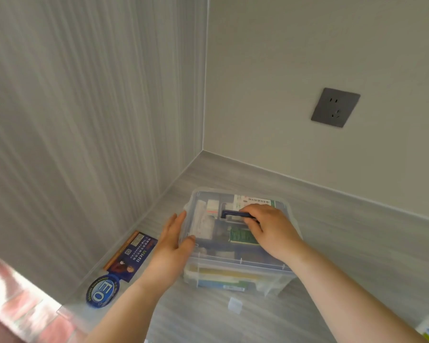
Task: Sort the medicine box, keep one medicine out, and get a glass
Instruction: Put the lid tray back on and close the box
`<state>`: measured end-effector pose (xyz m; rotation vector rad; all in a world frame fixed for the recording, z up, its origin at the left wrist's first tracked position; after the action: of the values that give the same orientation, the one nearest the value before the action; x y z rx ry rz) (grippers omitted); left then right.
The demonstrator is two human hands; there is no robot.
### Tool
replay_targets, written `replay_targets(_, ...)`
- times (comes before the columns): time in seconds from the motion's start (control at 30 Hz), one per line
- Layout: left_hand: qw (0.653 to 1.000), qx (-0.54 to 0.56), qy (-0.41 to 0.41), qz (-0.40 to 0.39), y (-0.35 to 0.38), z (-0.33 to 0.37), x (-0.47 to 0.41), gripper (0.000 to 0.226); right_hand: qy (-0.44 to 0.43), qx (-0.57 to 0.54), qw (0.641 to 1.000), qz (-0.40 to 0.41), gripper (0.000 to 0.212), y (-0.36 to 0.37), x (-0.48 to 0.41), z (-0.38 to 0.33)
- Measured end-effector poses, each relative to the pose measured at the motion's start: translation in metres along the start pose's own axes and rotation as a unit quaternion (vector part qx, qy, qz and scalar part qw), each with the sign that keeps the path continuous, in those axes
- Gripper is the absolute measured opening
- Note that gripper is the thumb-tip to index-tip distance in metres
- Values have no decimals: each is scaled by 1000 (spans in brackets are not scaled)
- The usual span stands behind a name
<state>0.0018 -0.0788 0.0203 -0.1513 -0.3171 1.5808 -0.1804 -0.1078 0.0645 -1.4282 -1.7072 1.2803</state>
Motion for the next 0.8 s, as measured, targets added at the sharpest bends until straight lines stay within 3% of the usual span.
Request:
replay_targets(0.1, 968, -221, 117, 22, 6, 23, -2, 58, -2, 24, 1000, -2, 25, 3, 0, 0)
replay_targets(0.17, 937, -293, 192, 11, 19, 37, -4, 58, 3, 30, 1000, -7, 32, 6, 2, 2)
replay_targets(0.3, 926, -299, 221, -65, 46, 39, -7, 59, 2, 34, 999, -26, 46, 16, 15, 4)
replay_targets(0.5, 898, -352, 261, -39, 53, 33, -5, 69, 9, 24, 999, -36, 61, 18, 16, 6)
replay_targets(0.6, 895, -359, 261, -44, 54, 34, -6, 71, 30, -33, 997, 58, 63, 4, 24, 7)
replay_targets(0.7, 898, -354, 257, -53, 54, 36, -8, 69, 164, -84, 953, 243, 57, -21, 44, 38)
replay_targets(0.73, 898, -354, 255, -55, 54, 36, -8, 68, 248, -110, 930, 247, 60, -21, 53, 55)
replay_targets(0.8, 900, -353, 251, -53, 53, 38, -7, 66, 413, -254, 860, 161, 70, -3, 71, 85)
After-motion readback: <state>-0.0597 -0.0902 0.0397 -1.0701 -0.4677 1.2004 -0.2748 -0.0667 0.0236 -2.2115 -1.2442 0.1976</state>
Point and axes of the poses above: each hand's wrist, its own x-axis away from the middle knuckle, its own y-axis out of the palm, z = x × y, the point moved 6 cm from there along -x, towards the middle knuckle, and after that the axes turned 3 degrees about x, right-handed, at the moved point
